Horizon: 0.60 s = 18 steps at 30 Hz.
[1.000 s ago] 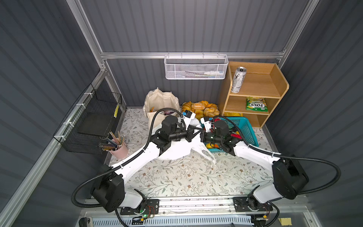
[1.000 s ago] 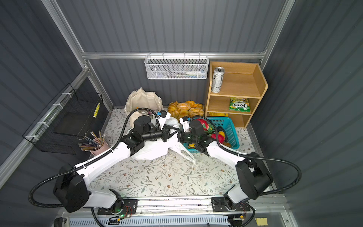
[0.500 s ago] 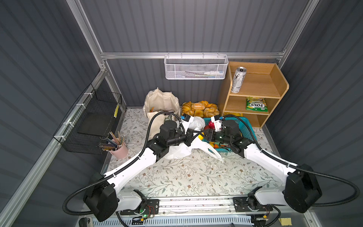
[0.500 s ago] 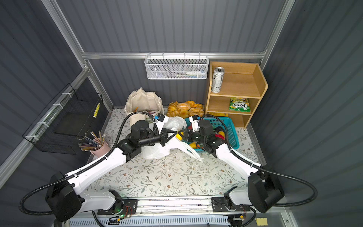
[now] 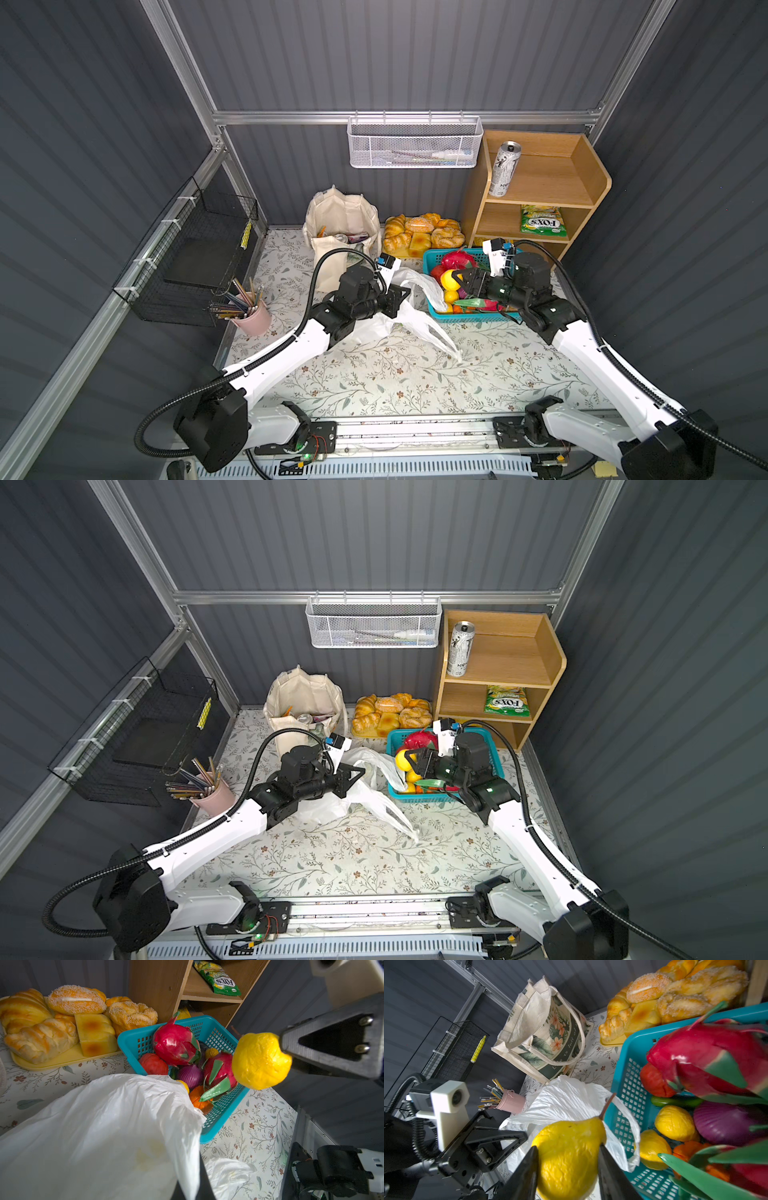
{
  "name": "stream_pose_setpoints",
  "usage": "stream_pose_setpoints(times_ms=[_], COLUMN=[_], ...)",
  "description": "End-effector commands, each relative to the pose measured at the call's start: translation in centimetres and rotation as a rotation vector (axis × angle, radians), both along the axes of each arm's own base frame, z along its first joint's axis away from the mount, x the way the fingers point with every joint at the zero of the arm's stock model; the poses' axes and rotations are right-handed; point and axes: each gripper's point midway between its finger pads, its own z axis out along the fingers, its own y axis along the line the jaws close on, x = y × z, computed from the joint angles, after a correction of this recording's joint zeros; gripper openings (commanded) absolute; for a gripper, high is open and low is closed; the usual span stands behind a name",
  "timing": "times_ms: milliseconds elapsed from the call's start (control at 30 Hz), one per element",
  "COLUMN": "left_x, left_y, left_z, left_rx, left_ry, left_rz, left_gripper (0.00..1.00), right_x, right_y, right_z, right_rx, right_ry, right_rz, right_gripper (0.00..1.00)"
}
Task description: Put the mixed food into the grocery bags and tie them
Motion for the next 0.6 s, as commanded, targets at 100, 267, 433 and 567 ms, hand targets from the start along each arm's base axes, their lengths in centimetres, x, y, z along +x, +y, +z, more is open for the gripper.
stream_pose_setpoints(times_ms=[100, 267, 433, 567], left_x=[-0.6, -1.0, -1.7, -2.1], left_y=[0.1, 0.5, 0.8, 1.2], left_z=[1.6, 1.8, 1.9, 2.0], left_rx=[-0.008, 0.000, 0.003, 0.011], left_ry=[-0.039, -0.044, -0.048, -0.049], left_rz=[-0.033, -0.034, -0.049, -0.050], left_gripper=[0.00, 0.00, 0.00, 0.00], right_x=[4.2, 7.8, 10.3, 11.9], right_y=[-7.1, -12.4, -15.9, -17.9], right_z=[-0.9, -3.1, -6.7, -9.1], right_rx=[-0.066, -0.108, -0.159, -0.187], right_ry=[0.052, 0.132, 0.225, 0.303], right_rz=[-0.266, -0.427, -0.544, -0.596], right_gripper=[0.46, 0.46, 0.48, 0.48])
